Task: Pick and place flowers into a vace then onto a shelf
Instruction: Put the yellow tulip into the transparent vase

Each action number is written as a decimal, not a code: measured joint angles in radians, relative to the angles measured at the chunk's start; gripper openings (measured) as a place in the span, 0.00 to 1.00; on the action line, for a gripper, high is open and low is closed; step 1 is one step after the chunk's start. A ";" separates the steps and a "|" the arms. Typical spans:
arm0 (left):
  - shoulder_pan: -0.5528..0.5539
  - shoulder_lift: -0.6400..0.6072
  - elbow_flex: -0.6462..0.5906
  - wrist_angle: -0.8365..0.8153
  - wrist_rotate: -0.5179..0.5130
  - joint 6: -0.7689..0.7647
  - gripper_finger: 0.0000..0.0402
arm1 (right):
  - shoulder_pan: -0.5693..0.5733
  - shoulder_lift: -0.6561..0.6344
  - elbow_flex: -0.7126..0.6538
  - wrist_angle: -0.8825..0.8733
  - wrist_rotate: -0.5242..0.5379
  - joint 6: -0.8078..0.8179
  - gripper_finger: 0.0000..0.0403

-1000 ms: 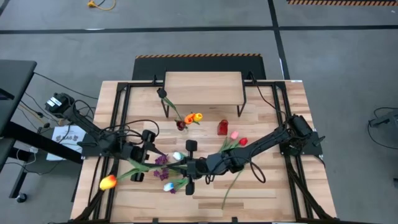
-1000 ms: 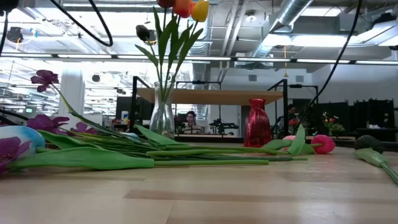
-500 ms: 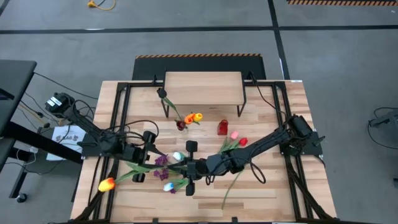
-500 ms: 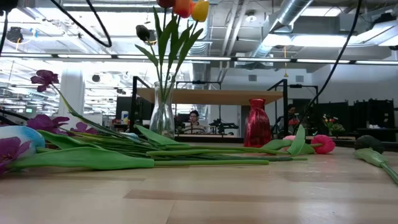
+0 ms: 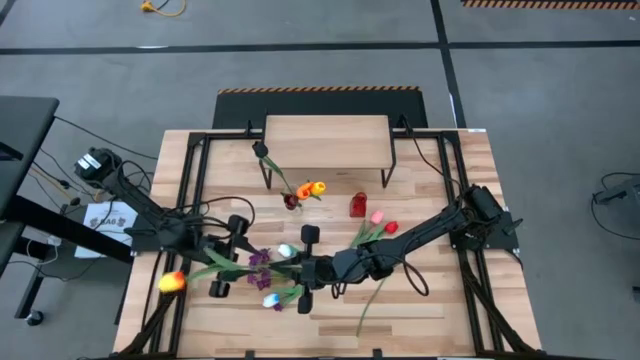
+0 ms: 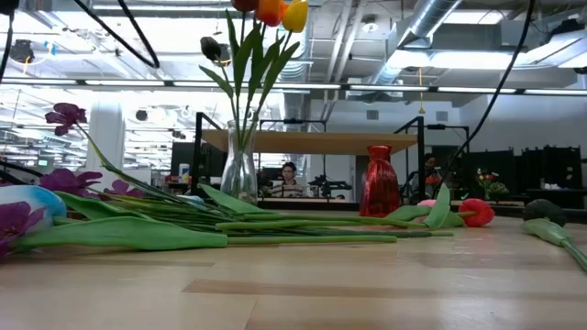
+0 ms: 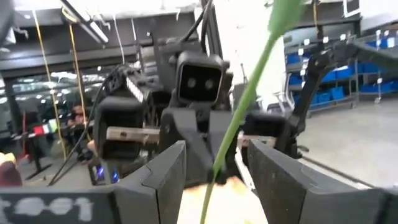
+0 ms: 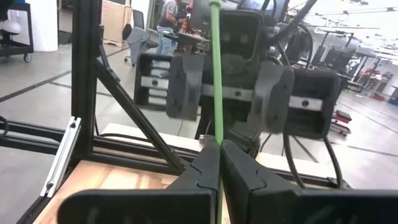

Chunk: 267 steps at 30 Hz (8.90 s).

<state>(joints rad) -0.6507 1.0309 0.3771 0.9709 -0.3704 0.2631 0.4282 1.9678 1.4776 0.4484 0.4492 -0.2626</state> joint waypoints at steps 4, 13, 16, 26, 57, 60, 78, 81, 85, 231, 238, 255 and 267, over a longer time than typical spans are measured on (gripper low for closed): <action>-0.007 0.000 0.000 0.060 -0.001 0.011 0.41 | 0.000 0.000 0.000 -0.002 -0.002 0.000 0.00; -0.008 -0.005 0.000 0.102 0.007 0.013 0.41 | 0.000 0.000 0.000 -0.015 -0.002 0.001 0.00; -0.008 -0.005 0.000 0.101 0.007 0.013 0.41 | 0.000 0.000 0.000 -0.018 -0.002 0.001 0.00; -0.008 -0.011 0.000 0.074 -0.011 0.029 0.04 | 0.000 0.000 0.000 -0.038 0.002 0.003 0.06; 0.001 -0.304 0.000 -0.292 -0.700 0.109 0.00 | 0.233 -0.054 0.000 -0.087 0.323 -0.023 0.54; 0.053 -0.290 0.000 -0.260 -0.661 0.109 0.00 | 0.246 -0.054 0.000 -0.095 0.323 0.000 0.52; 0.412 -0.269 -0.005 -0.354 -0.342 -0.060 0.00 | 0.306 -0.049 0.000 -0.136 0.322 0.027 0.52; 0.467 -0.266 -0.005 -0.396 -0.295 -0.112 0.00 | 0.312 -0.049 0.000 -0.140 0.322 0.027 0.51; 0.524 -0.233 -0.005 -0.396 -0.236 -0.150 0.00 | 0.318 -0.049 0.000 -0.150 0.322 0.027 0.51; 0.750 0.123 0.875 -1.933 0.152 -0.192 0.65 | 0.250 -0.049 0.000 -0.239 0.318 0.072 0.54; 0.733 0.123 0.925 -1.996 0.106 -0.208 0.65 | 0.250 -0.049 0.000 -0.252 0.318 0.080 0.54; 0.694 0.149 0.928 -1.975 0.129 -0.151 0.65 | 0.243 -0.049 0.000 -0.231 0.308 0.071 0.54; 0.672 0.148 0.928 -1.891 0.112 -0.064 0.65 | 0.243 -0.049 0.000 -0.232 0.307 0.071 0.54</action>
<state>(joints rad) 0.0212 1.1786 1.3052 -0.9205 -0.2579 0.1996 0.6716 1.9190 1.4776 0.2162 0.7563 -0.1914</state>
